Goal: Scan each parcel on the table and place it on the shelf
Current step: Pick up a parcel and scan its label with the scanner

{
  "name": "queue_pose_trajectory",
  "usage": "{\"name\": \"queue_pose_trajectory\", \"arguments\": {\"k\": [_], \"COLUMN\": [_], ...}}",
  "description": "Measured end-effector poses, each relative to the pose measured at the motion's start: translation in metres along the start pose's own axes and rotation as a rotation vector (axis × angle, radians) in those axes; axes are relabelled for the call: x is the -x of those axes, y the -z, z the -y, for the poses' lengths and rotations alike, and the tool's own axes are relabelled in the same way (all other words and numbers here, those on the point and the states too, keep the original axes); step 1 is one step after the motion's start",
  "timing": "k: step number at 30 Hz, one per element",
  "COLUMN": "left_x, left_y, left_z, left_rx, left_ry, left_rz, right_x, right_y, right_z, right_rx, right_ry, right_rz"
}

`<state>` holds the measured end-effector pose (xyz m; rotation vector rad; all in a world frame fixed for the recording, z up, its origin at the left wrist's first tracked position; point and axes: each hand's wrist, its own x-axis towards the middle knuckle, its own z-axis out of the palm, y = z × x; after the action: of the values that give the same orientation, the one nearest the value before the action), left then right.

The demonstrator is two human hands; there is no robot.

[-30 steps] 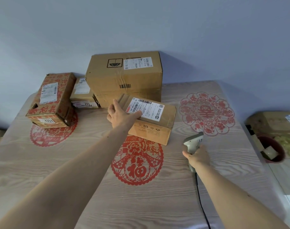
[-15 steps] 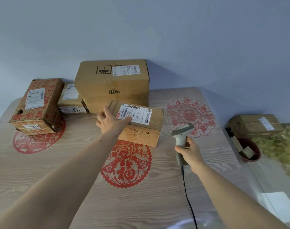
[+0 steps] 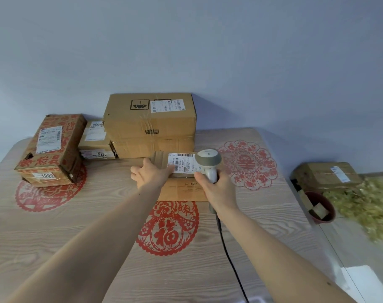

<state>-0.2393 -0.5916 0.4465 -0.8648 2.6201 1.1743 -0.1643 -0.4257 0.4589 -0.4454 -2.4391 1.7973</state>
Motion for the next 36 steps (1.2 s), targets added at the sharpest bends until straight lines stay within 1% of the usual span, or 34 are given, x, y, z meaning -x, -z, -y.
{"name": "queue_pose_trajectory", "arguments": {"k": [4,8,12,26,31,36], "left_x": [-0.014,-0.014,-0.014,-0.018,-0.017,-0.016], "left_y": [0.002,0.004,0.004,0.001,0.002,0.002], "left_z": [0.014,0.02,0.023,0.023,0.021,0.019], "left_rx": [0.087,0.116,0.14,0.114,0.111,0.134], "left_ry": [-0.059,-0.091,-0.078,-0.081,-0.067,-0.07], "left_rz": [-0.009,0.001,0.013,0.016,0.02,0.019], "right_x": [0.009,0.014,0.015,0.013,0.014,0.009], "right_y": [-0.026,-0.042,-0.047,-0.05,-0.048,-0.041], "right_z": [0.0,-0.005,-0.008,-0.006,-0.003,-0.001], "right_rx": [-0.101,-0.163,-0.175,-0.127,-0.134,-0.121], "right_ry": [-0.079,-0.134,-0.137,-0.14,-0.093,-0.067], "right_rz": [0.05,0.027,0.021,-0.001,-0.002,-0.041]}}
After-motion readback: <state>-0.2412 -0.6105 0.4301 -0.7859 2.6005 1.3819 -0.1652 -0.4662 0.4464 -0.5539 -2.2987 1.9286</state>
